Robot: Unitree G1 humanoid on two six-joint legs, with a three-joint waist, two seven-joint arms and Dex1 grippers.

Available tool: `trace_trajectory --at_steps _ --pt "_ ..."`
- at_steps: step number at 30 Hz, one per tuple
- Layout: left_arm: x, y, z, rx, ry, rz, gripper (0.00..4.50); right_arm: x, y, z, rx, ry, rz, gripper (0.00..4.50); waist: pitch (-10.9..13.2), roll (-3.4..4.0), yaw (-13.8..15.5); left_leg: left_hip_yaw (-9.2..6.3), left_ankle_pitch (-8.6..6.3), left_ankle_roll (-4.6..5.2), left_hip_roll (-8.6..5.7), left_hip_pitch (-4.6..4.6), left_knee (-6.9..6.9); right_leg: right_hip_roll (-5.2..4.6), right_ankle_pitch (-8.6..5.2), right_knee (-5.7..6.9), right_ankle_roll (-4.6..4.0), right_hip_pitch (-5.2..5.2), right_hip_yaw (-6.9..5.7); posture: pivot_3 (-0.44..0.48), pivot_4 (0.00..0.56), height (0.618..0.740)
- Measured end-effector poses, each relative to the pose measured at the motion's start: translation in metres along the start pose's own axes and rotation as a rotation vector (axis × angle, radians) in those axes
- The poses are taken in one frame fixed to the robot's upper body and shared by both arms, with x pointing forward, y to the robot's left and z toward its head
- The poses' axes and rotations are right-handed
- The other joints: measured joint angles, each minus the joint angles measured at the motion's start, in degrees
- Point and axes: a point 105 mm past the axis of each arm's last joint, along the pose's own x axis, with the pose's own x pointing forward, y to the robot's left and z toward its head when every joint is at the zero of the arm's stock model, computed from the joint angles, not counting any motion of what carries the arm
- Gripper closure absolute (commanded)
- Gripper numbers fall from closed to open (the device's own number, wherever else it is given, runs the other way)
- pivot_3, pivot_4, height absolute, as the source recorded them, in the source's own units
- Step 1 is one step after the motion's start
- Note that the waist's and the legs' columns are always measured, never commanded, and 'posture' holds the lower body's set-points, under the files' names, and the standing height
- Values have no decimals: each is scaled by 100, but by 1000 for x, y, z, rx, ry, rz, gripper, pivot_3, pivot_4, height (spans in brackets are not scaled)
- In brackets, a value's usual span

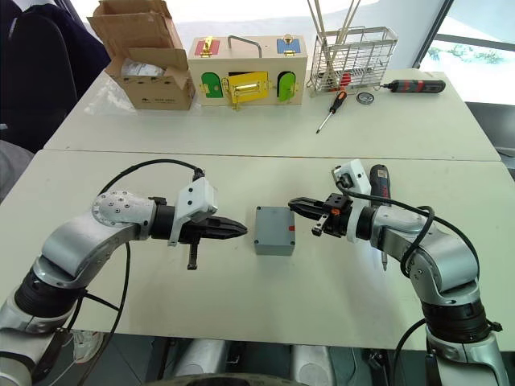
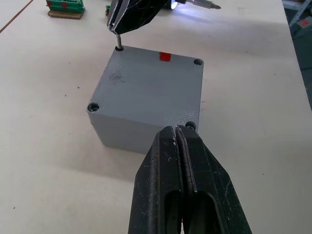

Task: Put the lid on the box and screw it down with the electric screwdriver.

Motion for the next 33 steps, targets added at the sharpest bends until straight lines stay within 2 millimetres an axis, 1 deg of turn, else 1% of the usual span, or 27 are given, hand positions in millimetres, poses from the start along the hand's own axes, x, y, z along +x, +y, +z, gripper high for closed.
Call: trace_trajectory --at_steps 16,23,33 --pt "0 1 0 0 -1 5 4500 5 3 -3 -24 10 13 4442 0 0 -1 0 0 0 0 0 0 0 0 0 0 0 0 0 150 730" --pt "1 1 0 0 -3 8 4500 3 -1 -3 9 4 0 4442 0 0 1 0 0 0 0 0 0 0 0 0 0 0 0 0 150 730" --pt "2 1 0 5 -6 7 4500 1 -2 -3 10 9 -4 4442 0 0 2 0 0 0 0 0 0 0 0 0 0 1 0 0 150 730"
